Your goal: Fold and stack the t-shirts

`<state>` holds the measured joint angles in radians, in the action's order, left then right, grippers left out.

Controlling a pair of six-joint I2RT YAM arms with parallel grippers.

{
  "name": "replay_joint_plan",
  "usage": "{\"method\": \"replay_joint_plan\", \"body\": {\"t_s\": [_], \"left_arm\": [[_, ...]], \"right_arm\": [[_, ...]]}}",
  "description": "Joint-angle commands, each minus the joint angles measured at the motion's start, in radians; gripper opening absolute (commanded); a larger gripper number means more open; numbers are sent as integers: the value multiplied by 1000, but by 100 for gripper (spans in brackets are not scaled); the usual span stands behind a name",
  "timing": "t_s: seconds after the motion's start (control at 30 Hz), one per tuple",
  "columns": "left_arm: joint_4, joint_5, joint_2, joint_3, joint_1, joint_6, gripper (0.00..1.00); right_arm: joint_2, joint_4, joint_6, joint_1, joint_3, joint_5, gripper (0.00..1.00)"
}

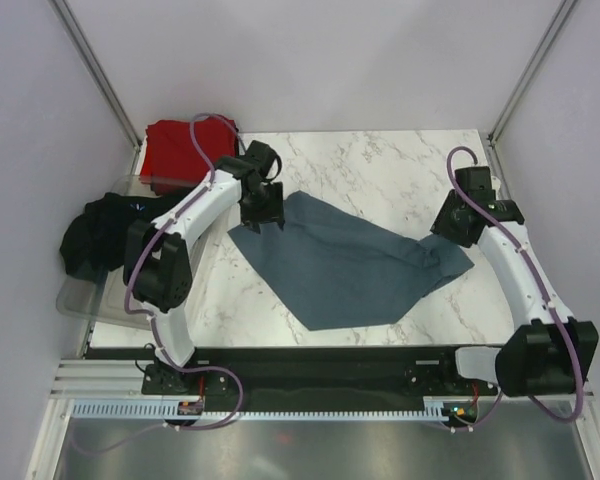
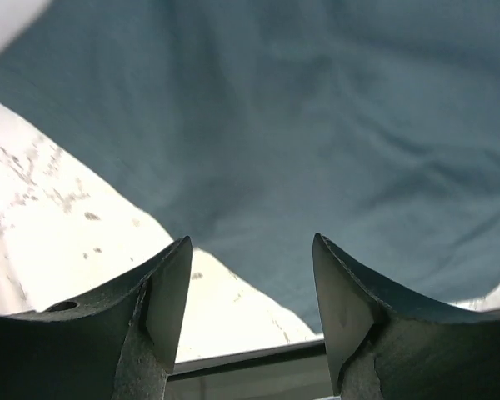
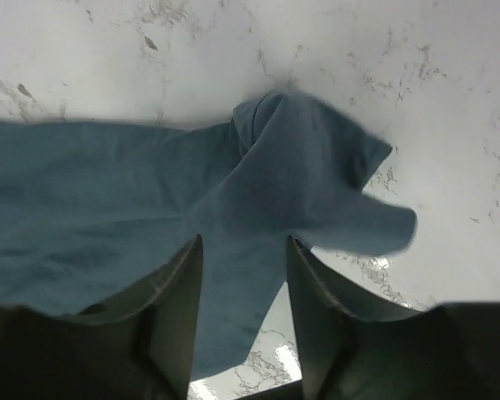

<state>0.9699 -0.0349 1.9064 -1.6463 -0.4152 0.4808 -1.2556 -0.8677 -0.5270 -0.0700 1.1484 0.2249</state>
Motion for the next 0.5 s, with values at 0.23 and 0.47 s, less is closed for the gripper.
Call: {"method": "replay_joint_plan", "body": {"t_s": [0.23, 0.47], "left_arm": [[-117, 147, -457, 377, -438, 229, 61], [-387, 135, -454, 643, -700, 423, 59]], "right_arm": [[-91, 193, 35, 319, -171, -262, 60], [62, 249, -13, 320, -357, -234, 55]]}}
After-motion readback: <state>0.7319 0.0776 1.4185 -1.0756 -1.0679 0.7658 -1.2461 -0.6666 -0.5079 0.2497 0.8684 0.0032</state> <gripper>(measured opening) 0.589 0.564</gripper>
